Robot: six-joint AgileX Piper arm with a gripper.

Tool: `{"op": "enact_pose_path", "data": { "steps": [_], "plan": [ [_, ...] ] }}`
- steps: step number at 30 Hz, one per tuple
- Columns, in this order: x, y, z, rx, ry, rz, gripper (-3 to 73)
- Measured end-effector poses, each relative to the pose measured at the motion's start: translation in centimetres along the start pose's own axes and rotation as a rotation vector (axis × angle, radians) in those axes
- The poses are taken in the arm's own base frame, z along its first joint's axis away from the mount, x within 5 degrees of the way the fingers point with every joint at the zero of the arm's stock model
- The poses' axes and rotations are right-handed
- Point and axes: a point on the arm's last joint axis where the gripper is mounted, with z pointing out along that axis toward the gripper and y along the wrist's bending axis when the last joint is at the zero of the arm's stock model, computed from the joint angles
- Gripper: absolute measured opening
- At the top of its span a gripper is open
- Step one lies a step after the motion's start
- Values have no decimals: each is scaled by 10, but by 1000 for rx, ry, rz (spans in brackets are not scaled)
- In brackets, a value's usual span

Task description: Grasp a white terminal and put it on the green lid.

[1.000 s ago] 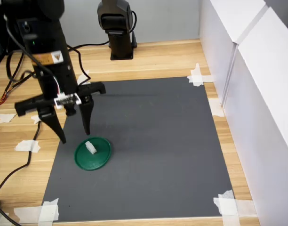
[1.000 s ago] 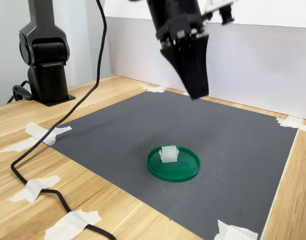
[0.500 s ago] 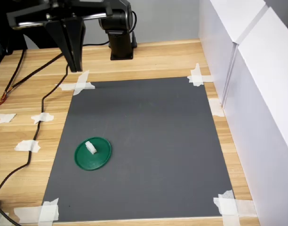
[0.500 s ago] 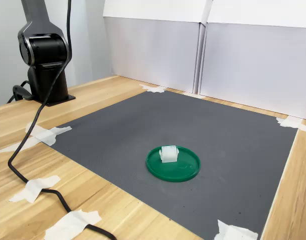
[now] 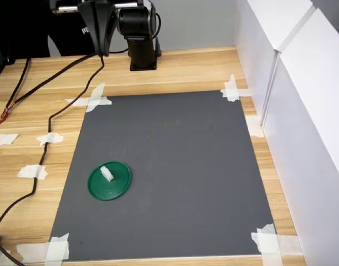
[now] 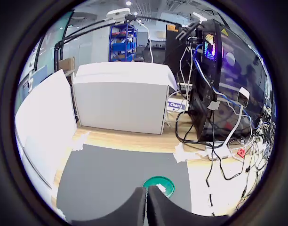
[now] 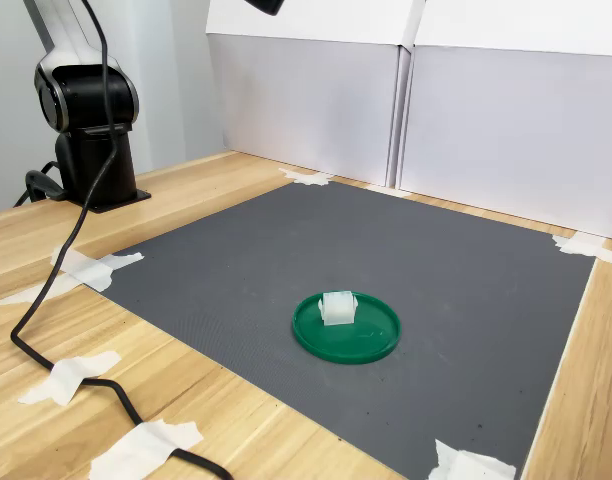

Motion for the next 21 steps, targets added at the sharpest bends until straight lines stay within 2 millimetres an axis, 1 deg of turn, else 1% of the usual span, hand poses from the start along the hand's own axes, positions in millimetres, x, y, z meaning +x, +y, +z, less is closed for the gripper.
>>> {"op": "enact_pose_path", "data": {
  "steps": [4,7,13,17,21],
  "plan": [
    [20,8,-28,-3,-41,-10,-16],
    [43,14,-38,-8,-43,-11,-16],
    [93,23,-44,-9,-34,-12,-16],
    [114,27,-47,-5,-51,-14,-16],
    [126,29,-48,-3,-65,-12,-16]
  ]
}}
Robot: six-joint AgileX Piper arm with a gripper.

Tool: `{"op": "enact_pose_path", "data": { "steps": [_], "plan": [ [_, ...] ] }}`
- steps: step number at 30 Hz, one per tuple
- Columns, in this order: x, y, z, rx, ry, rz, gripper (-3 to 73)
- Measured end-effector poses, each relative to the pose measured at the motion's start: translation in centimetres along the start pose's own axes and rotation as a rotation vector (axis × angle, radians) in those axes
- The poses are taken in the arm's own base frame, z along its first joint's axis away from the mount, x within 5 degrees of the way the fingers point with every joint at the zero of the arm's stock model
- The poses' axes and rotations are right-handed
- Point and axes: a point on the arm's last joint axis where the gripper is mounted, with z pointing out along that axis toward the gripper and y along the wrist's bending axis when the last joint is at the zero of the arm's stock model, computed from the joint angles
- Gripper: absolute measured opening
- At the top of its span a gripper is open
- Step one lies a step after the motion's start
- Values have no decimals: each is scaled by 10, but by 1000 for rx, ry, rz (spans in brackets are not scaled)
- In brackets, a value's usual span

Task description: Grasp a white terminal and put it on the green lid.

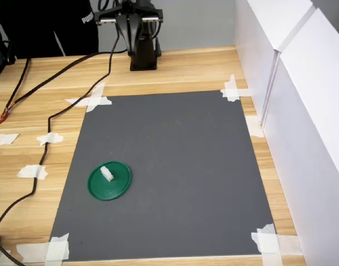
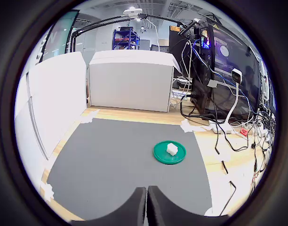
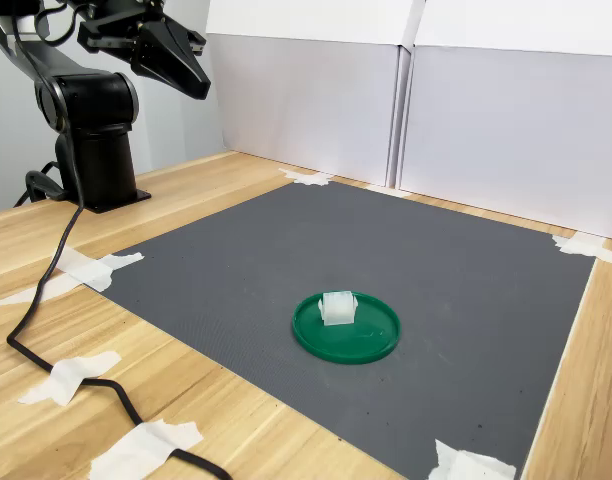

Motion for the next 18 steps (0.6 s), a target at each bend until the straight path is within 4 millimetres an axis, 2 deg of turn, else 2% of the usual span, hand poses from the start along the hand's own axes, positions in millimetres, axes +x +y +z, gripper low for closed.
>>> {"op": "enact_pose_path", "data": {
  "steps": [7,18],
  "plan": [
    [2,2,-11,20,-97,-2,-16],
    [10,2,-9,26,-107,4,-16]
  ]
}}
